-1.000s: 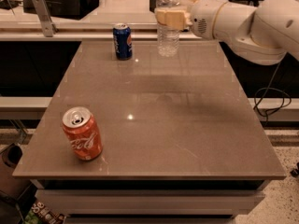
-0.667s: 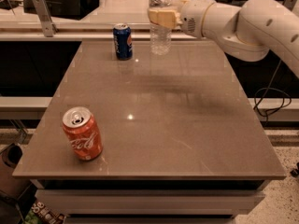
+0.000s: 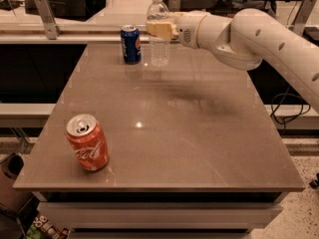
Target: Move water bottle near pepsi can
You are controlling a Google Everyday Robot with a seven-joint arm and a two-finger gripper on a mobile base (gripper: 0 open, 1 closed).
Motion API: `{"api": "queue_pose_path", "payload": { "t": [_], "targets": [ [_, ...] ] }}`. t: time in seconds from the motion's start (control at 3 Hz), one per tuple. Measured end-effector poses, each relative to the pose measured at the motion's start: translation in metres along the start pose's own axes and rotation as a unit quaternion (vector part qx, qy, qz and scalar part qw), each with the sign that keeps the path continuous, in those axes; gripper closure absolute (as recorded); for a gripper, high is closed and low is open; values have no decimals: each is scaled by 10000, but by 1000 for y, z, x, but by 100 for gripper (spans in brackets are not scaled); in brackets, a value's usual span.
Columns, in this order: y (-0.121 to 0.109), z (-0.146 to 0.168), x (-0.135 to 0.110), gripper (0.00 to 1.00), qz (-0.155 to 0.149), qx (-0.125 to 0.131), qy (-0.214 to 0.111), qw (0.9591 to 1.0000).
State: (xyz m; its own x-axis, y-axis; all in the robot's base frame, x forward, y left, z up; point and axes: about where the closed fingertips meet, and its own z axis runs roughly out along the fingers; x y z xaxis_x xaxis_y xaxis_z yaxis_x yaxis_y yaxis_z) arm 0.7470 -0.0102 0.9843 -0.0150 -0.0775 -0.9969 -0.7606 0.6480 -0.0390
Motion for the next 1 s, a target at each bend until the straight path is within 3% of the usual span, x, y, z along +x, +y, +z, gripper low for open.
{"api": "queue_pose_path", "payload": {
  "t": [0.33, 1.0],
  "targets": [
    [2, 16, 18, 100, 128, -4, 51, 9999],
    [1, 38, 39, 100, 276, 43, -149, 9995]
  ]
}}
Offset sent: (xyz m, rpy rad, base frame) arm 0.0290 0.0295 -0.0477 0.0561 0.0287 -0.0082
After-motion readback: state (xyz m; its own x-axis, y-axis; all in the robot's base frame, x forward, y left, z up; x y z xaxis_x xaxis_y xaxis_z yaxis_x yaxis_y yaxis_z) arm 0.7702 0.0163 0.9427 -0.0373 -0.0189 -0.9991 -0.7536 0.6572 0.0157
